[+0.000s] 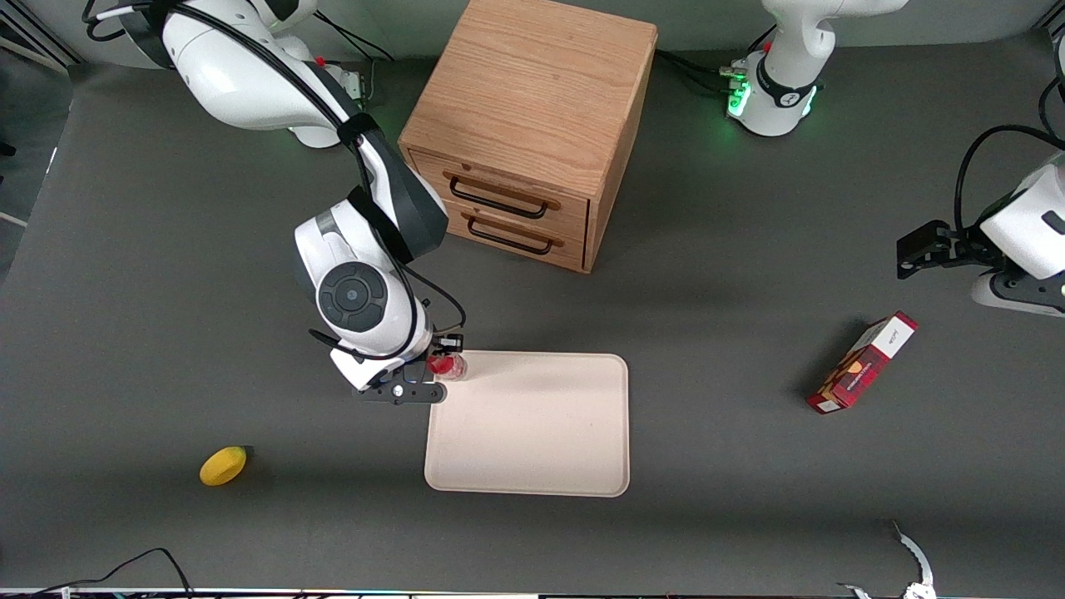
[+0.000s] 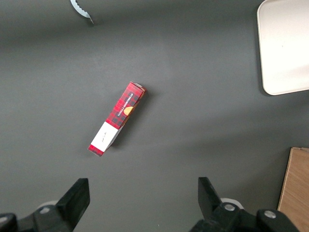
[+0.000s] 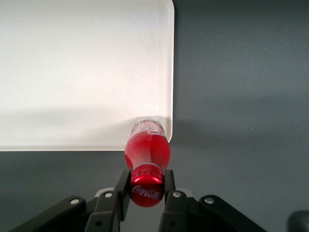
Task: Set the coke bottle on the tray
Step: 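Lift the bottle and carry it with the right gripper to the tray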
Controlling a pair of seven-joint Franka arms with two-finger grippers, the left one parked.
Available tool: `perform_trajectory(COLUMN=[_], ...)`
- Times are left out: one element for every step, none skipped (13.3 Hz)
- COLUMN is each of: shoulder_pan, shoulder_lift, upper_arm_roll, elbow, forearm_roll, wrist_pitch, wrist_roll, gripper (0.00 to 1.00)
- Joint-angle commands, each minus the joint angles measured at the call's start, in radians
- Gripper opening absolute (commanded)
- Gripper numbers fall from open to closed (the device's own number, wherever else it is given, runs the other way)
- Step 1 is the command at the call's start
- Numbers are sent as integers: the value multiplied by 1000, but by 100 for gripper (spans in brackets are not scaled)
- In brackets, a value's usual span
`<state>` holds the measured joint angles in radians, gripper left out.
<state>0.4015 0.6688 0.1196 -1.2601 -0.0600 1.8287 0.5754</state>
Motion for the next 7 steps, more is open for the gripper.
perform_trajectory(shoulder_pan=[8, 8, 8, 7, 7, 7, 2], shoulder_lift=[-5, 11, 33, 49, 78, 99, 116], upper_arm_roll=[-17, -18, -20, -26, -47, -63, -64], elbow=[5, 39, 83, 117, 169, 221, 258], forearm_roll=[-24, -27, -30, -43, -46, -46, -46], wrist_pitch=[14, 30, 35, 38, 38, 38, 38], wrist_roll=[23, 21, 18, 17, 9, -3, -24], gripper=[0, 0, 0, 0, 0, 0, 0])
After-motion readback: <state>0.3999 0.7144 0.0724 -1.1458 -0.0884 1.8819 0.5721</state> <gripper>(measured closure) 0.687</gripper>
